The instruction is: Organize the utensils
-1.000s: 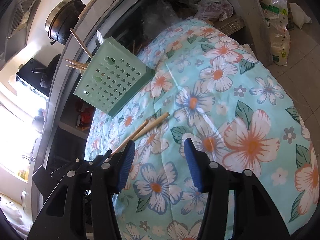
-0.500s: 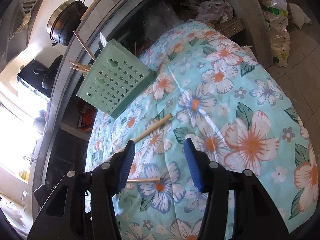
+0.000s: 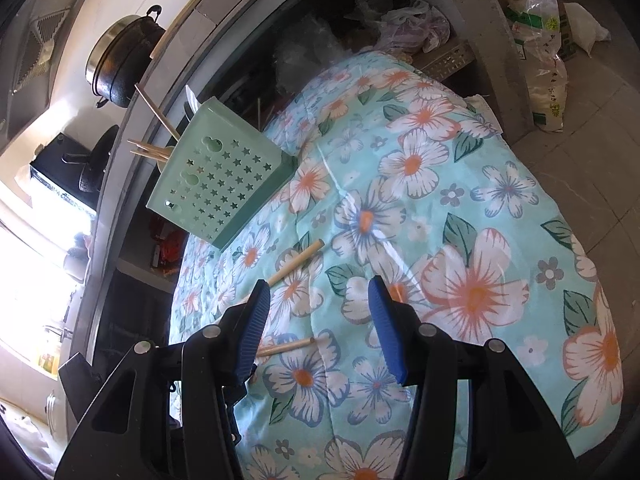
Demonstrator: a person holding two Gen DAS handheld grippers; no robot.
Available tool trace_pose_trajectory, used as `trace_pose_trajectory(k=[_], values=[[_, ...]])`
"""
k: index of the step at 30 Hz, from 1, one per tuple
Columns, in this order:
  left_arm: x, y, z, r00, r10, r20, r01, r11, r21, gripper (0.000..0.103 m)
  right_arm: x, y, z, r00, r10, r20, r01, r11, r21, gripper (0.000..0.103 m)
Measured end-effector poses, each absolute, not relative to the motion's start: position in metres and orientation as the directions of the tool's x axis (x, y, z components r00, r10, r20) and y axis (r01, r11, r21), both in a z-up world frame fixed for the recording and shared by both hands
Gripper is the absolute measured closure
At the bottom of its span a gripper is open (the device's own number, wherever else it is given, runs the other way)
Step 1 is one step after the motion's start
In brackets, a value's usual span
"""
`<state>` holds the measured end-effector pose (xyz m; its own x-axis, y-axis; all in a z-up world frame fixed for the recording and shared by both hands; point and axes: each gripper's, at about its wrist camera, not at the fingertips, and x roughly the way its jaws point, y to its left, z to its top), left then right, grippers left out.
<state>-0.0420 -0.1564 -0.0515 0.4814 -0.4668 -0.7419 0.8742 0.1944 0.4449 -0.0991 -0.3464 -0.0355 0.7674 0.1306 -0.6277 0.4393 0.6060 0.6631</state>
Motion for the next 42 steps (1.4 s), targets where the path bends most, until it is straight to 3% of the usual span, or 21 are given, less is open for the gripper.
trace_pose_trajectory(k=[17, 23, 42], values=[[-0.046, -0.199, -0.067, 0.485, -0.487, -0.726, 0.861, 0.119, 0.495, 0.075, -0.104, -0.357, -0.039, 0.774, 0.115, -0.623, 0.453, 0.587, 0.671, 0.053], [-0.052, -0.202, -0.07, 0.469, -0.486, -0.738, 0.864, 0.081, 0.496, 0.089, -0.103, -0.357, -0.04, 0.774, 0.118, -0.622, 0.452, 0.584, 0.674, 0.053], [-0.059, -0.177, -0.024, 0.633, -0.526, -0.568, 0.749, 0.227, 0.623, 0.095, -0.11, -0.362, -0.036, 0.793, 0.104, -0.601, 0.451, 0.563, 0.693, 0.053]])
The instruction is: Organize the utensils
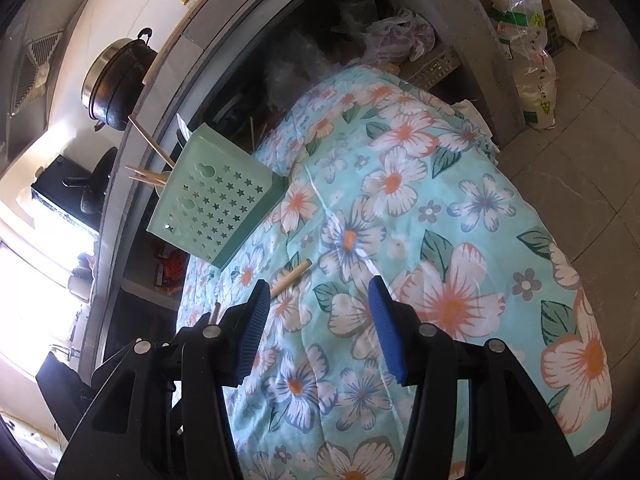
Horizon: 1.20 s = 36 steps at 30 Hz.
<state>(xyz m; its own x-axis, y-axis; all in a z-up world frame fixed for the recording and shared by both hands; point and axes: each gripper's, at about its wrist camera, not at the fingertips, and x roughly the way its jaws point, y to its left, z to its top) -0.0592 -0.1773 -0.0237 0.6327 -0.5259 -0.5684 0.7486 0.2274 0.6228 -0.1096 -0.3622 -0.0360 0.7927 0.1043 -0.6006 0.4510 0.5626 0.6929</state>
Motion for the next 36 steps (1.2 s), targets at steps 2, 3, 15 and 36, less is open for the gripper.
trace_pose_trajectory(k=[2, 3, 15, 36], values=[[-0.055, -0.174, -0.018, 0.652, -0.522, -0.55, 0.733, 0.249, 0.633, 0.096, -0.11, -0.363, -0.037, 0.796, 0.111, -0.596, 0.45, 0.551, 0.703, 0.053], [-0.053, -0.172, -0.015, 0.662, -0.518, -0.542, 0.726, 0.264, 0.635, 0.096, -0.11, -0.363, -0.038, 0.797, 0.118, -0.592, 0.447, 0.544, 0.71, 0.053], [-0.013, -0.168, -0.001, 0.757, -0.433, -0.49, 0.649, 0.403, 0.646, 0.098, -0.055, -0.342, -0.06, 0.777, 0.324, -0.54, 0.373, 0.454, 0.809, 0.053], [0.043, -0.163, -0.006, 0.728, -0.363, -0.581, 0.673, 0.541, 0.505, 0.098, -0.005, -0.352, -0.093, 0.753, 0.303, -0.584, 0.489, 0.336, 0.805, 0.069]])
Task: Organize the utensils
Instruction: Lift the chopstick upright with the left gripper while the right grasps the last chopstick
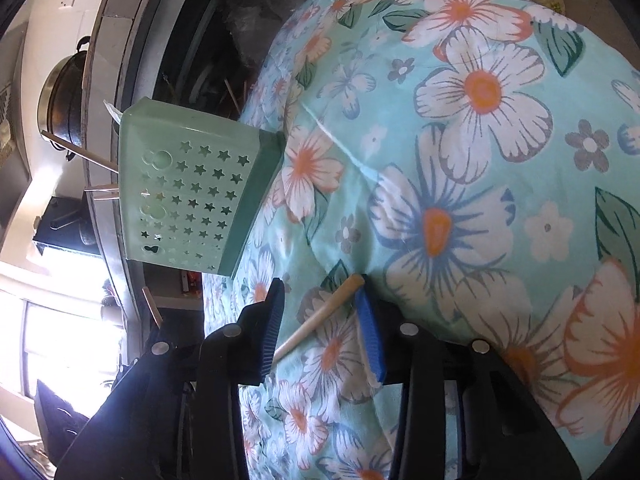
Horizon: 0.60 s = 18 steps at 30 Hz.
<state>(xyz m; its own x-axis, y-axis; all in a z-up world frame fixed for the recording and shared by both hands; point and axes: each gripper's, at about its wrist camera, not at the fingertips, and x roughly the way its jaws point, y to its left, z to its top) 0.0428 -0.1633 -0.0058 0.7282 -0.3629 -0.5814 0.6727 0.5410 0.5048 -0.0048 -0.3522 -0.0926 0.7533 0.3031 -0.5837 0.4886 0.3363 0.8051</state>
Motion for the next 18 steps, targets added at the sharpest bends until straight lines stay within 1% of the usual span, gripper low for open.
trace_pose_trajectory(k=[3, 5, 14, 18], values=[[0.044, -0.162, -0.006, 0.726, -0.363, -0.584, 0.674, 0.542, 0.501, 0.098, -0.006, -0.353, -0.095, 0.753, 0.297, -0.587, 0.496, 0.33, 0.803, 0.076], [0.045, -0.162, -0.006, 0.726, -0.364, -0.584, 0.674, 0.545, 0.499, 0.098, -0.009, -0.355, -0.097, 0.751, 0.292, -0.593, 0.503, 0.33, 0.799, 0.085], [0.046, -0.16, -0.003, 0.731, -0.364, -0.577, 0.669, 0.55, 0.5, 0.098, -0.022, -0.361, -0.097, 0.781, 0.29, -0.553, 0.478, 0.293, 0.828, 0.089], [0.046, -0.16, -0.001, 0.735, -0.362, -0.573, 0.664, 0.553, 0.503, 0.098, -0.033, -0.366, -0.088, 0.805, 0.273, -0.527, 0.454, 0.288, 0.843, 0.09]])
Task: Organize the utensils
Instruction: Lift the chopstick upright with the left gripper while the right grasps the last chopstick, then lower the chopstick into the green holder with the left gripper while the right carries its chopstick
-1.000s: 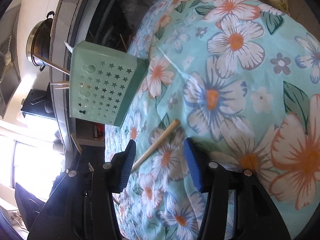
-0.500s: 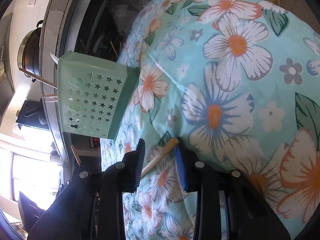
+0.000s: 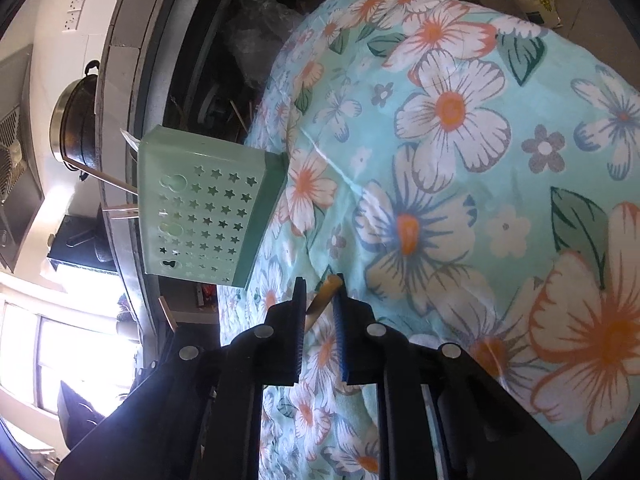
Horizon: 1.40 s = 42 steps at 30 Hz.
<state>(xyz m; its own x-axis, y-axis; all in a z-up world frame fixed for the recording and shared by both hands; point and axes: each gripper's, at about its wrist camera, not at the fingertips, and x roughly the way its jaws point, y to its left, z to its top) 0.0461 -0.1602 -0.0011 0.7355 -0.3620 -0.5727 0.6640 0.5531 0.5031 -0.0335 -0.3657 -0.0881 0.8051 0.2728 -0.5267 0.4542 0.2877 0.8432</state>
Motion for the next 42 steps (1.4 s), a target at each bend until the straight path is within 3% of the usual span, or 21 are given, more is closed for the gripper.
trace_pose_trajectory(k=[7, 14, 23, 29, 35, 42], values=[[0.048, -0.153, 0.013, 0.747, -0.371, -0.551, 0.65, 0.58, 0.491, 0.098, -0.06, -0.373, -0.042, 0.851, 0.166, -0.497, 0.406, 0.392, 0.826, 0.092], [0.071, -0.122, 0.081, 0.704, -0.487, -0.517, 0.681, 0.67, 0.297, 0.099, -0.09, -0.385, 0.008, 0.887, 0.042, -0.461, 0.379, 0.503, 0.776, 0.095], [0.113, -0.092, 0.185, 0.703, -0.642, -0.306, 0.677, 0.736, 0.01, 0.099, -0.102, -0.394, 0.013, 0.894, 0.009, -0.448, 0.375, 0.53, 0.76, 0.095], [0.127, -0.103, 0.229, 0.743, -0.658, -0.122, 0.656, 0.753, -0.063, 0.099, -0.101, -0.397, 0.015, 0.897, 0.003, -0.441, 0.369, 0.543, 0.754, 0.095], [0.163, -0.13, 0.224, 0.734, -0.661, -0.154, 0.645, 0.75, -0.146, 0.099, -0.1, -0.4, 0.014, 0.898, 0.006, -0.44, 0.367, 0.542, 0.756, 0.095], [0.189, -0.162, 0.191, 0.73, -0.634, -0.254, 0.634, 0.768, -0.093, 0.099, -0.097, -0.402, 0.013, 0.895, 0.012, -0.447, 0.369, 0.544, 0.753, 0.095]])
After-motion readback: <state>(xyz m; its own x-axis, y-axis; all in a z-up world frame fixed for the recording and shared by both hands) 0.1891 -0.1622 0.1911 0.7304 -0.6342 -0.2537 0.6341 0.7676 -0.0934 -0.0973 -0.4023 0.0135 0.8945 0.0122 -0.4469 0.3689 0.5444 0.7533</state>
